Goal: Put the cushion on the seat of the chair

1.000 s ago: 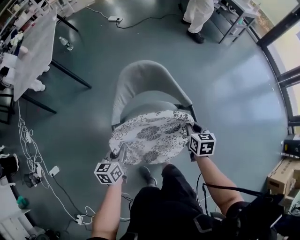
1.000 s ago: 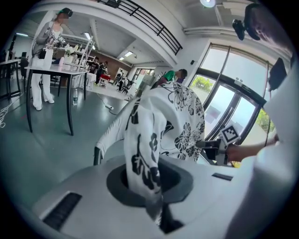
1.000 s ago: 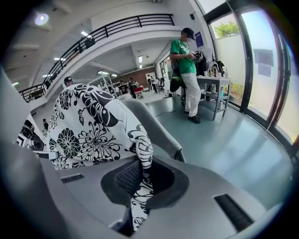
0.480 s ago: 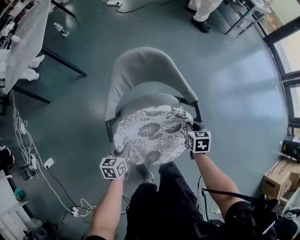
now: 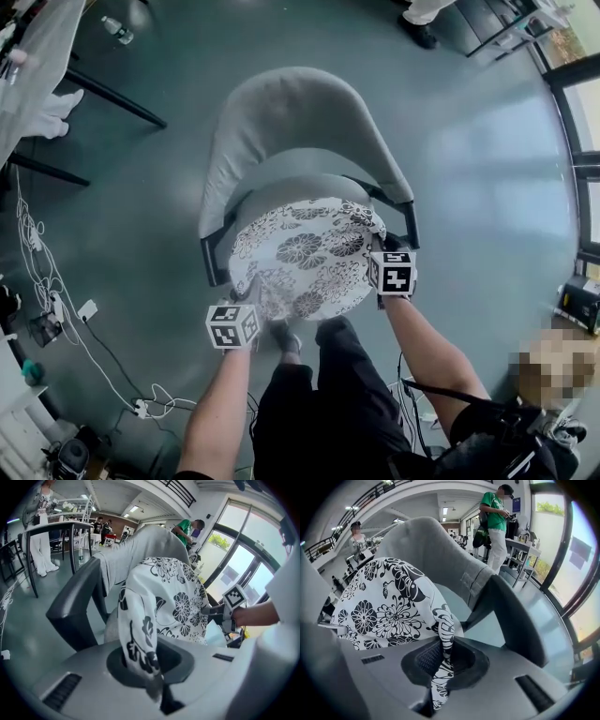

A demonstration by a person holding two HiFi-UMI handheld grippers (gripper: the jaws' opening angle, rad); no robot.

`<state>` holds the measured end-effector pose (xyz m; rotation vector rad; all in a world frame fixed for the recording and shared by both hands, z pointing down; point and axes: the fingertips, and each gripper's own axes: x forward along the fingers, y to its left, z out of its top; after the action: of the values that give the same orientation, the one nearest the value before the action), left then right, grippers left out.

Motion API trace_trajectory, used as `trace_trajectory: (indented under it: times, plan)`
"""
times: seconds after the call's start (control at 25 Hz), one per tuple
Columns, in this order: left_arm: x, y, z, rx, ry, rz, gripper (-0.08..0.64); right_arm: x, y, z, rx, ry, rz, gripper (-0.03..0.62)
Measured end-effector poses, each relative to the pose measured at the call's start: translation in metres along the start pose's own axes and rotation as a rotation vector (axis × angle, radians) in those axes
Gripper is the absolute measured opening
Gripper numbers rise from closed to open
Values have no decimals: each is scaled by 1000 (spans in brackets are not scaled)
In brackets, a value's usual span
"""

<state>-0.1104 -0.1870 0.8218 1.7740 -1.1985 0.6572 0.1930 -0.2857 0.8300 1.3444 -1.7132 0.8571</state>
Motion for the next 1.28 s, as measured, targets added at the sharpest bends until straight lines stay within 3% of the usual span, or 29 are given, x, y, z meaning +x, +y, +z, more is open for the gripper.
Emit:
trace_trajectory:
  times: [0.48,1.0,1.28]
  plan:
    - [53,28,-7,10,58,107,20,63,2,3,-49,47,-22,25]
    - [85,41,-8,41,85,136,21,114,-2,12,-91,66,-38,26]
    - [91,43,-9,72,94,141,67,128,-8,13,-92,73,-64,26]
